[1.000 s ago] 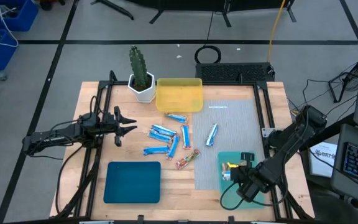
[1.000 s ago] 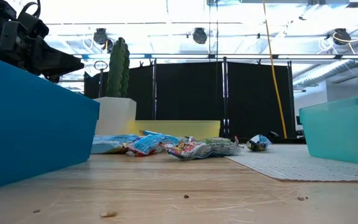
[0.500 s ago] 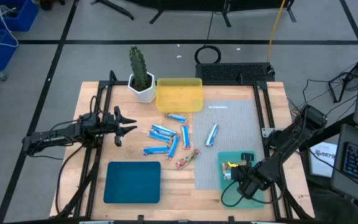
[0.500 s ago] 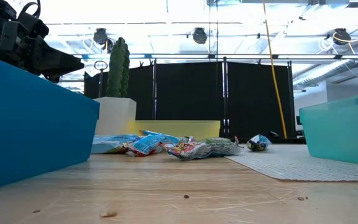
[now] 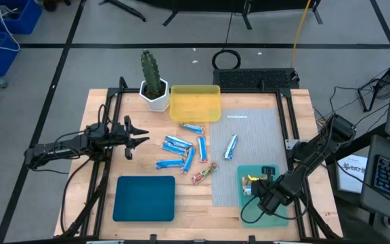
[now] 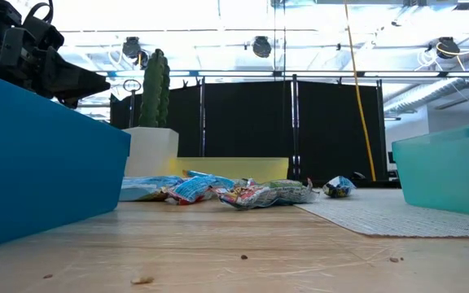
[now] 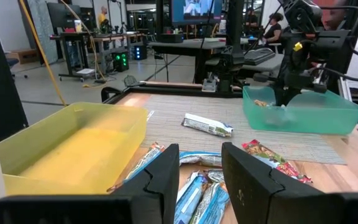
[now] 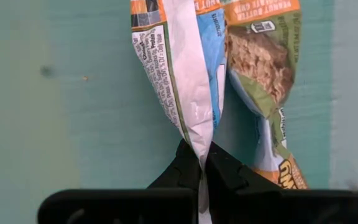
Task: Pick and place Granola Bars by type
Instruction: Put the yellow granola bar into the green bin
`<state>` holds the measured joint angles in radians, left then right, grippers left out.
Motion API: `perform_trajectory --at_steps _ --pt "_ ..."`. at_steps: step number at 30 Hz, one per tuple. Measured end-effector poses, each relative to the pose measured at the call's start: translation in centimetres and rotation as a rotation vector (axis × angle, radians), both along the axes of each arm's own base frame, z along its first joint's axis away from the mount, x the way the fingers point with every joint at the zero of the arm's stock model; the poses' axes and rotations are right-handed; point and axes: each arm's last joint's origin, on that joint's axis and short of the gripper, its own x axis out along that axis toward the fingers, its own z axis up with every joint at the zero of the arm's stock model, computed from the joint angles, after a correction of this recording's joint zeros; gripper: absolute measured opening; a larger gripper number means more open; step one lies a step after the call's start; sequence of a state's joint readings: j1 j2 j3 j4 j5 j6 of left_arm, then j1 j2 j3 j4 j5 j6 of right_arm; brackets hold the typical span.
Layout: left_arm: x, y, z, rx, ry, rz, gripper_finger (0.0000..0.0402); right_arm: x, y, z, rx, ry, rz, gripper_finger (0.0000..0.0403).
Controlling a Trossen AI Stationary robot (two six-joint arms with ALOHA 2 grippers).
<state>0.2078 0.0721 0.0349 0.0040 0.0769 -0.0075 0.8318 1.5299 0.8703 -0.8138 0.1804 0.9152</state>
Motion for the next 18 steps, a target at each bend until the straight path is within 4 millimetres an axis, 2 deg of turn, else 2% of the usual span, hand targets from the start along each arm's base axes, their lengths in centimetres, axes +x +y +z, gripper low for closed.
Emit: perform_trajectory --at_steps 3,18 --pt "0.00 0.00 0.00 0.000 0.000 0.000 0.0124 0.06 0.06 0.01 0.002 -0.004 0.025 0.0010" --pt "0.00 0.00 0.00 0.000 0.000 0.000 0.0124 0.24 0.11 0.02 -0.007 -0.035 0.035 0.0110"
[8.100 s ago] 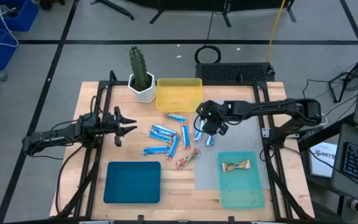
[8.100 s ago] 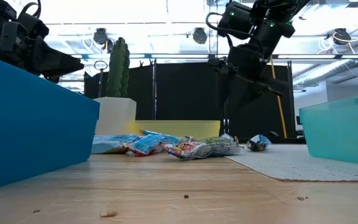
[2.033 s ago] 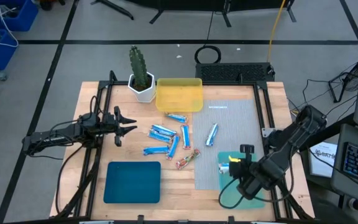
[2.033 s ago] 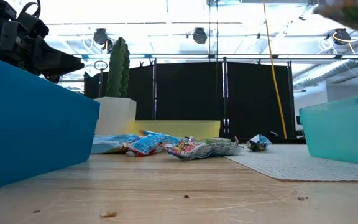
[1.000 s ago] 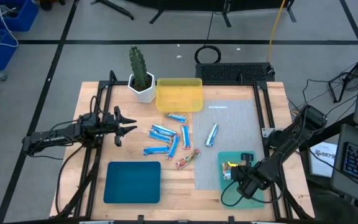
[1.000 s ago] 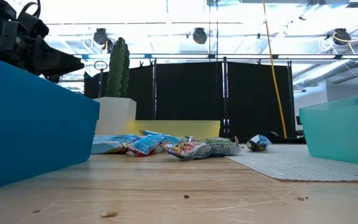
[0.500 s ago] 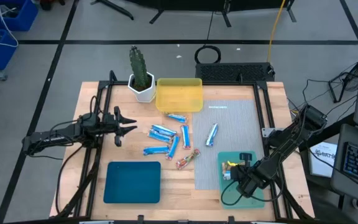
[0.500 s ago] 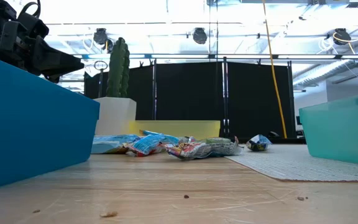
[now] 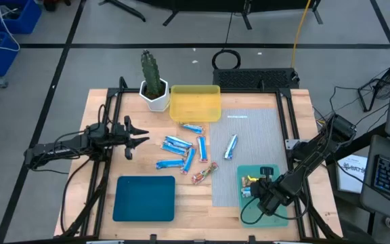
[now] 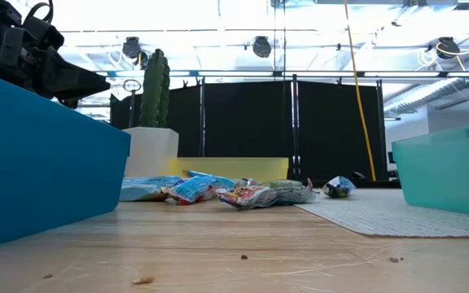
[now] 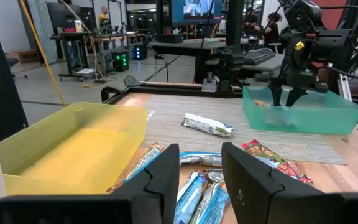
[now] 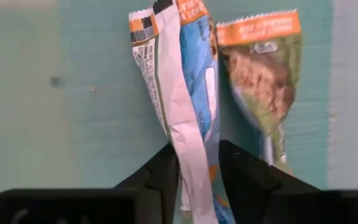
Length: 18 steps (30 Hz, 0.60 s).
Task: Pick and place Granola Bars by type
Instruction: Put the yellow granola bar into the green bin
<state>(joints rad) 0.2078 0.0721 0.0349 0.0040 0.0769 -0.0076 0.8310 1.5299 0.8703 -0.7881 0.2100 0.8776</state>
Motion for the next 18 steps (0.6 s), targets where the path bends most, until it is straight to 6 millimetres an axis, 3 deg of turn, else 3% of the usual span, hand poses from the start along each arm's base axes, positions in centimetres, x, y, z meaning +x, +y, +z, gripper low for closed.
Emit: perform_trajectory --at_steps 11,18 --pt "0.0 0.0 0.0 0.000 0.000 0.000 0.0124 0.0 0.0 0.1 0.002 -0.002 0.006 0.0215" --pt "0.0 0.0 0.0 0.000 0.000 0.000 0.0124 0.2 -0.8 1.5 0.034 -0.037 0.004 0.0249"
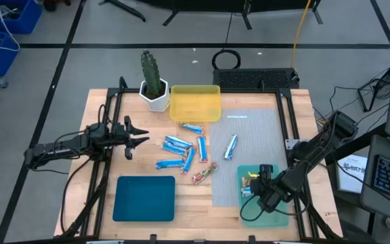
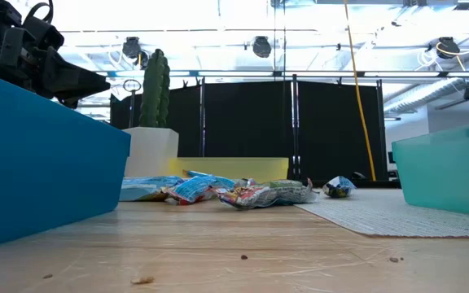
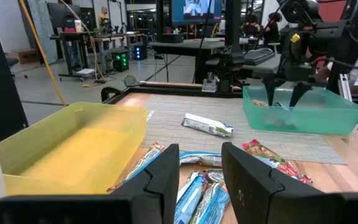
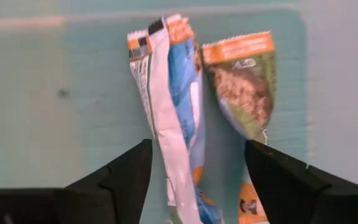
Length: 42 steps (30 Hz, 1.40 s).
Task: Pick and place Granola Bars by type
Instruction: Put the yellow granola bar into the green bin
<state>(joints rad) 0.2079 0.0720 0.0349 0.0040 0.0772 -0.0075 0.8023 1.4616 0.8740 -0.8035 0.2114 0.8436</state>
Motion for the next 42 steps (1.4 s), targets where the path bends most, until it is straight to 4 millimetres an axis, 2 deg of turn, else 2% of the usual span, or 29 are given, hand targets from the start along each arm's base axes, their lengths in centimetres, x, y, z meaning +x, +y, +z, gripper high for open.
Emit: perform_trajectory --at_steps 17,24,29,37,42 --pt "0.0 0.0 0.0 0.000 0.000 0.000 0.0124 0.0 -3.6 5.1 0.046 -0.106 0.084 0.0251" --pt "0.0 0.0 0.0 0.000 0.000 0.000 0.0124 1.0 -5.2 8.7 0.010 -0.167 0.112 0.0251" --pt "0.0 0.0 0.0 0.000 0.000 0.000 0.0124 1.9 -6.3 11.8 -0.044 -0.253 0.094 0.0251" --pt "0.0 0.0 0.0 0.000 0.000 0.000 0.0124 3.4 -8.0 16.7 -0.034 -0.408 0.021 0.0251" --pt "0.0 0.0 0.0 0.000 0.000 0.000 0.0124 3.9 -9.0 18.5 -0.026 -0.474 -0.019 0.0251"
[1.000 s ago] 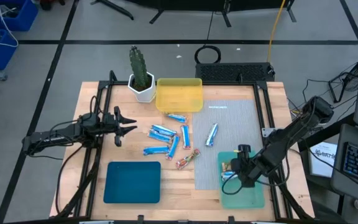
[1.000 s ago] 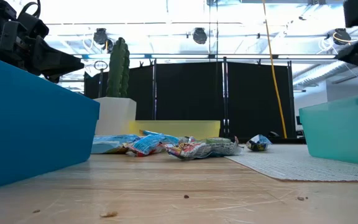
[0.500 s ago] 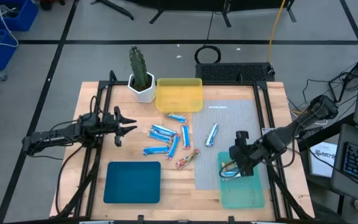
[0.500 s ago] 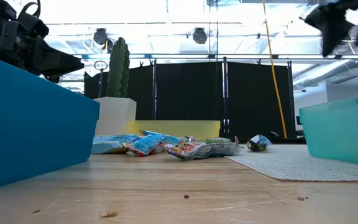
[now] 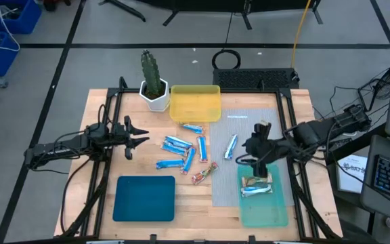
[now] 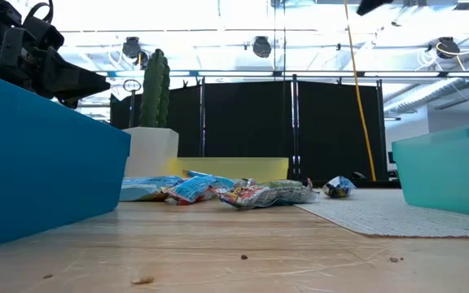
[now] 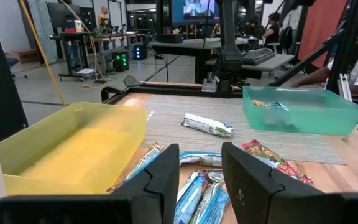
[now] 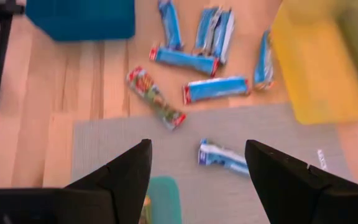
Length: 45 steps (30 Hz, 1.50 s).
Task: Pick and place Granola Bars by type
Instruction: Put the yellow granola bar into the green bin
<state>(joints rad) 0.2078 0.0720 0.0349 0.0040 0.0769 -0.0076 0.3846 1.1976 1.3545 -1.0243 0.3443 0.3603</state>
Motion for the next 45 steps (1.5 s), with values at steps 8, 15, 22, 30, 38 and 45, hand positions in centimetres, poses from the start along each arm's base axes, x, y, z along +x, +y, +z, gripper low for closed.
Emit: perform_trajectory --at_steps 8,15,22,30,38,45 --pt "0.0 0.0 0.0 0.000 0.000 0.000 0.0124 0.6 -1.5 1.5 0.023 -0.071 -0.070 0.0251" --pt "0.0 0.0 0.0 0.000 0.000 0.000 0.0124 2.2 -2.2 2.0 0.030 -0.172 -0.092 0.0251" --pt "0.0 0.0 0.0 0.000 0.000 0.000 0.0124 4.5 -3.3 1.3 0.008 -0.179 -0.132 0.0251" --pt "0.0 0.0 0.0 0.000 0.000 0.000 0.0124 8.8 -4.7 1.7 -0.046 -0.184 -0.156 0.0251" --pt "0.0 0.0 0.0 0.000 0.000 0.000 0.0124 14.2 -6.8 0.3 -0.092 -0.224 -0.190 0.0251" --pt "0.0 0.0 0.0 0.000 0.000 0.000 0.0124 17.3 -9.1 -2.4 -0.154 -0.203 -0.201 0.0251"
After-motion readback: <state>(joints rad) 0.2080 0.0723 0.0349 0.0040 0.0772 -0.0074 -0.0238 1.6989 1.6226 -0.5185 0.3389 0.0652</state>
